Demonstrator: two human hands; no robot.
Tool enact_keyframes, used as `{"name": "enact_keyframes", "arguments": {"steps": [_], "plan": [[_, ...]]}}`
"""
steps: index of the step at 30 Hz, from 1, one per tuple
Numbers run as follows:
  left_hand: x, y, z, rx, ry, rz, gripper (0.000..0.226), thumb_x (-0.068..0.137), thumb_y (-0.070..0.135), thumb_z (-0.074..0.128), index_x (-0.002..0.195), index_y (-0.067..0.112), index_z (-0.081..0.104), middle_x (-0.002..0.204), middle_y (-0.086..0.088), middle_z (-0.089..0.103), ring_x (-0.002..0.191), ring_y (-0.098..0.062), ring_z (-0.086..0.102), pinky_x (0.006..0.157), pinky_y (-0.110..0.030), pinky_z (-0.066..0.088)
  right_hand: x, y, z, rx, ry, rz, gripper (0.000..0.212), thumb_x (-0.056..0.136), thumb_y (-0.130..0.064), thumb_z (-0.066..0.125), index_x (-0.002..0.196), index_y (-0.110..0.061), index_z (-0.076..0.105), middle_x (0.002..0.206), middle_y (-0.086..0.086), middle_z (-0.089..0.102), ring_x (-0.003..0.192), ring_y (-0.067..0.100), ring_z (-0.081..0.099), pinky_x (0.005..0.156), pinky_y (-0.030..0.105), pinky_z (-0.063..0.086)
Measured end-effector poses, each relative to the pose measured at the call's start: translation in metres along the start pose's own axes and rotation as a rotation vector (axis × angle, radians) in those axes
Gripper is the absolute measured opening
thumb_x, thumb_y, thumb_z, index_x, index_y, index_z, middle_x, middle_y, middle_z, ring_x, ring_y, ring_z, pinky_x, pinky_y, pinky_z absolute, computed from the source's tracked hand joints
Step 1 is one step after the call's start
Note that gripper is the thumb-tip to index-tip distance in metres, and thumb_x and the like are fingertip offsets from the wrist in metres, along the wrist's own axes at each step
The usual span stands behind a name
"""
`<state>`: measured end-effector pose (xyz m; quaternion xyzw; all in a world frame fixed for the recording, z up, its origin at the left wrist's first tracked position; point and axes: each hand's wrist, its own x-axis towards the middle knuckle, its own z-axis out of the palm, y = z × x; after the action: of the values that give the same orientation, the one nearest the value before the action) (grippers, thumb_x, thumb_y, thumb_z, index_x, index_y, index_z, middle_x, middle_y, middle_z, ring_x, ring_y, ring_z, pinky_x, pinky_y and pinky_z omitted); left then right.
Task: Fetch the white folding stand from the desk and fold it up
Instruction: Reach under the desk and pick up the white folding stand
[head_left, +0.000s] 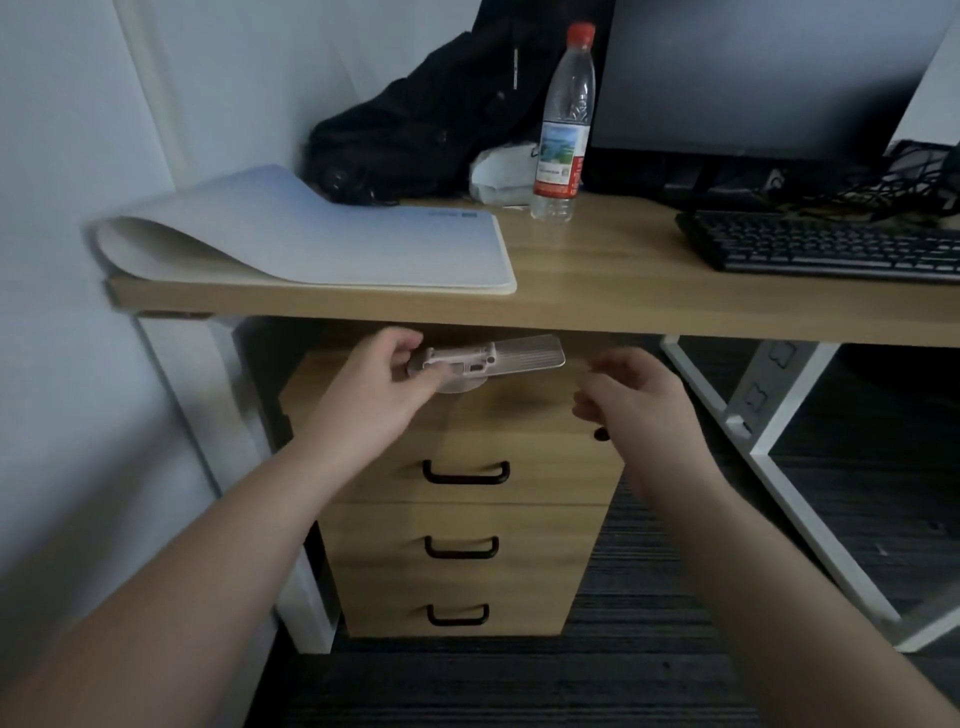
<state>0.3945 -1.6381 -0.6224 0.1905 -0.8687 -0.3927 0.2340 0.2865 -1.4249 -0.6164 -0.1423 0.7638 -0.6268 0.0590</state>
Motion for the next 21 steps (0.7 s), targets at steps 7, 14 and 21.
{"name": "enact_keyframes", "arguments": {"steps": [7, 14, 21], "plan": [[0.033, -0.011, 0.014, 0.212, -0.238, -0.030, 0.109, 0.073, 0.067, 0.077, 0.162, 0.027, 0.027, 0.164, -0.006, 0.038, 0.141, -0.026, 0.049, 0.113, -0.044, 0.047, 0.026, -0.004, 0.016, -0.023, -0.013, 0.064, 0.038, 0.090, -0.027, 0.066, 0.128, -0.025, 0.064, 0.113, -0.002, 0.072, 0.095, 0.023, 0.071, 0.074, 0.032, 0.058], [0.058, -0.014, 0.020, 0.300, -0.246, -0.003, 0.103, 0.079, 0.064, 0.074, 0.163, 0.027, 0.027, 0.162, -0.007, 0.044, 0.141, -0.028, 0.050, 0.113, -0.042, 0.046, 0.050, 0.003, 0.032, 0.024, -0.021, 0.098, 0.041, 0.091, -0.024, 0.071, 0.131, -0.017, 0.065, 0.105, -0.001, 0.073, 0.098, 0.025, 0.072, 0.092, 0.049, 0.062], [0.061, -0.018, 0.028, 0.283, -0.114, 0.073, 0.049, 0.093, 0.044, 0.069, 0.136, 0.021, 0.061, 0.128, -0.001, 0.069, 0.106, -0.016, 0.064, 0.076, -0.027, 0.050, 0.048, 0.003, 0.033, 0.187, 0.018, 0.140, 0.030, 0.093, 0.001, 0.069, 0.122, -0.006, 0.073, 0.115, 0.007, 0.073, 0.074, 0.001, 0.068, 0.048, 0.002, 0.047]]}}
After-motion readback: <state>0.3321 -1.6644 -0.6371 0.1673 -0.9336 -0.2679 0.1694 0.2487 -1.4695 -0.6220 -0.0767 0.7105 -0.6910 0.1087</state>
